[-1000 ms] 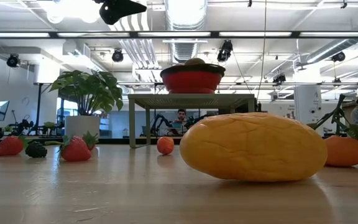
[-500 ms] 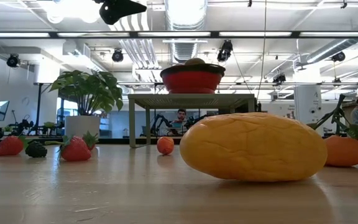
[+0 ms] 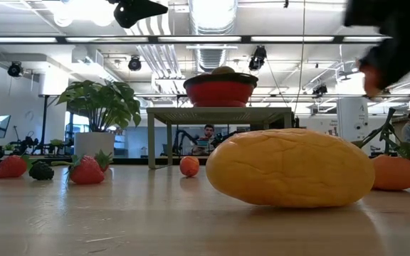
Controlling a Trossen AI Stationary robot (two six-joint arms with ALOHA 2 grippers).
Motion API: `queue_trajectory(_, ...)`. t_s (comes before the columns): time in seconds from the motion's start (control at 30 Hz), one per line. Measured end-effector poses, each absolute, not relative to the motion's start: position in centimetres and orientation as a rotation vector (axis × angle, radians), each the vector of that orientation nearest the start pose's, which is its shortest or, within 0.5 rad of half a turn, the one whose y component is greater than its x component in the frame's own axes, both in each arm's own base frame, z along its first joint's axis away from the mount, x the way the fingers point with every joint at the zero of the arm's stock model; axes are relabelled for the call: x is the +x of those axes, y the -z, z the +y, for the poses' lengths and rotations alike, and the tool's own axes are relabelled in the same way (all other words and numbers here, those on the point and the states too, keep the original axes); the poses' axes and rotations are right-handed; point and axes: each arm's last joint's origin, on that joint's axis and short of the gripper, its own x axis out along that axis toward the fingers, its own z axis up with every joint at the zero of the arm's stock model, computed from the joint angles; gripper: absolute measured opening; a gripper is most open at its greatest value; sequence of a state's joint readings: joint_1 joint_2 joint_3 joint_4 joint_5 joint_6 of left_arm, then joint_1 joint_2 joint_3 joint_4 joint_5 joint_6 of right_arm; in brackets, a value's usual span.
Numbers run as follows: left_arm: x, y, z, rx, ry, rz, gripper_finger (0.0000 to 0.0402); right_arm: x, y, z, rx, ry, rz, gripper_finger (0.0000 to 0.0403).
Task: Pick & Place Fruit
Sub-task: Put the peach into the red strainer bowl on the shelf
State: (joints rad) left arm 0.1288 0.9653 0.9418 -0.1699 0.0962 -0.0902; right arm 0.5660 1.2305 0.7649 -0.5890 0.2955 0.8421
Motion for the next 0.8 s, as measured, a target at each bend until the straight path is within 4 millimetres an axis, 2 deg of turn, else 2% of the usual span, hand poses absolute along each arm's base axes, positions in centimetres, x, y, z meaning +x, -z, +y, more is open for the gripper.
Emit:
queue_trajectory(0.3, 20.9, -35.6, 2.4, -0.112, -0.041, 0.190, 0.0344, 24.4, -26.4, 4.0, 0.133, 0.182, 0.651, 0.0111)
queue_trajectory(0.43, 20.9, -35.6, 2.4, -0.112, -0.041, 0.191, 0.0344, 26.4, -28.7, 0.8, 0.058, 0.207, 0.523, 0.0119)
queue_trajectory(0.57, 20.9, -35.6, 2.4, -0.112, -0.041, 0.191, 0.0344, 27.9, -30.8, -2.6, 0.029, 0.289, 0.470, 0.0127)
queue_trajectory(0.8, 20.9, -35.6, 2.4, -0.112, -0.041, 0.191, 0.0344, 30.6, -32.0, -7.7, 0.039, 0.382, 0.473, 0.0112)
